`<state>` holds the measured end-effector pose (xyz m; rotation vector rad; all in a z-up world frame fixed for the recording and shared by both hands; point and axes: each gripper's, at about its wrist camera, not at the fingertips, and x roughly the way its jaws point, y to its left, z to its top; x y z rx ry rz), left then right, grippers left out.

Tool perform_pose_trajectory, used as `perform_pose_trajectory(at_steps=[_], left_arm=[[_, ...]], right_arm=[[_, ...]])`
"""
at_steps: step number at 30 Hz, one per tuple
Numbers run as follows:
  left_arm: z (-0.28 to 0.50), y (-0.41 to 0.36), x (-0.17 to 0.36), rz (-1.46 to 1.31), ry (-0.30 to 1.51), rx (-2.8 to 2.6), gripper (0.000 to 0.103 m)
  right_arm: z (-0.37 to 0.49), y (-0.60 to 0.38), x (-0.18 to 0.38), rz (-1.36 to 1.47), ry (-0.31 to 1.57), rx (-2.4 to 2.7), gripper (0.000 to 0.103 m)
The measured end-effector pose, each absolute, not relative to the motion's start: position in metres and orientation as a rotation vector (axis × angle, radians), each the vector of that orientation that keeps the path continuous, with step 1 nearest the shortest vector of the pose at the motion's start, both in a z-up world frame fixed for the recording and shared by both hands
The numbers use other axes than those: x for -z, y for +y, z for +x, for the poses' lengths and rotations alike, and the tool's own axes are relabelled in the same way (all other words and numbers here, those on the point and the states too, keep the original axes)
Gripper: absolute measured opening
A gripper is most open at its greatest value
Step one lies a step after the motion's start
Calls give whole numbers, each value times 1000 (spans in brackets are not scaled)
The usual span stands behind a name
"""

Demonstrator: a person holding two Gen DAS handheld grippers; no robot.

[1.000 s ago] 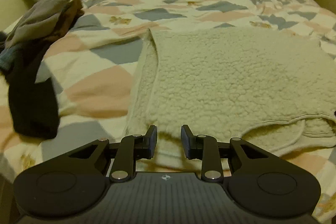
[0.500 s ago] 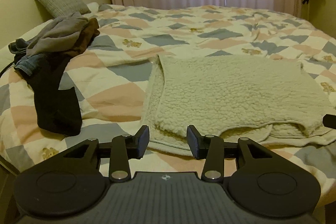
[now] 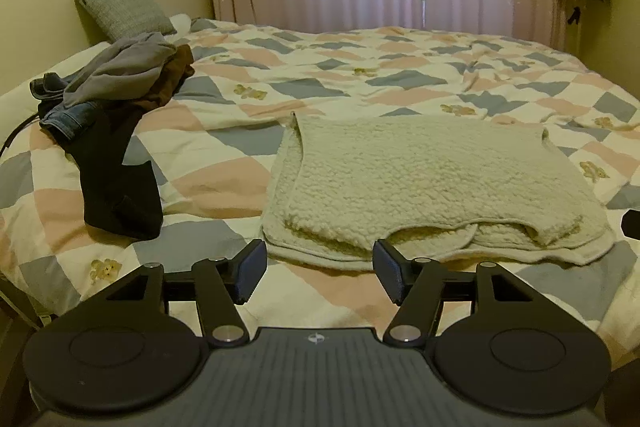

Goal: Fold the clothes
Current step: 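Pull both grippers back above the folded vest, then move the right gripper down to the folded vest's side edge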

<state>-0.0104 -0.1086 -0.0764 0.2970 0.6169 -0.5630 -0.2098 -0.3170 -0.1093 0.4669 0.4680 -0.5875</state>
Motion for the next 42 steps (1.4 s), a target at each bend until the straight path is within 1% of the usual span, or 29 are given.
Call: perform_pose_trajectory(at_steps=[2,4,5,13,23,25,36,39,42], left_arm=[[-17,-107,76,297,613,568,63],[-22,-105,76,296,609,576,68],[-24,-104,77,295,608,580,68],[-18,-114,97,324,664,588,69],[17,-140,110,349,703,584,69],[21,-146,112,351,705,588,71],[34,-157,122,358,731,589,72],[35,-155,124,357,736,588,74],[37,-154,126,356,736,589,74]], right_arm=[[-216,-320,114,485,472,596,95],[-221,-324,119,502,475,605,95],[-224,-326,121,511,477,609,95],[-246,-340,141,583,492,644,95],[-214,-371,150,613,535,672,95],[-206,-374,150,606,546,675,95],[-180,-376,149,552,587,671,95],[-179,-376,150,554,580,664,95],[-188,-380,153,603,504,670,93]])
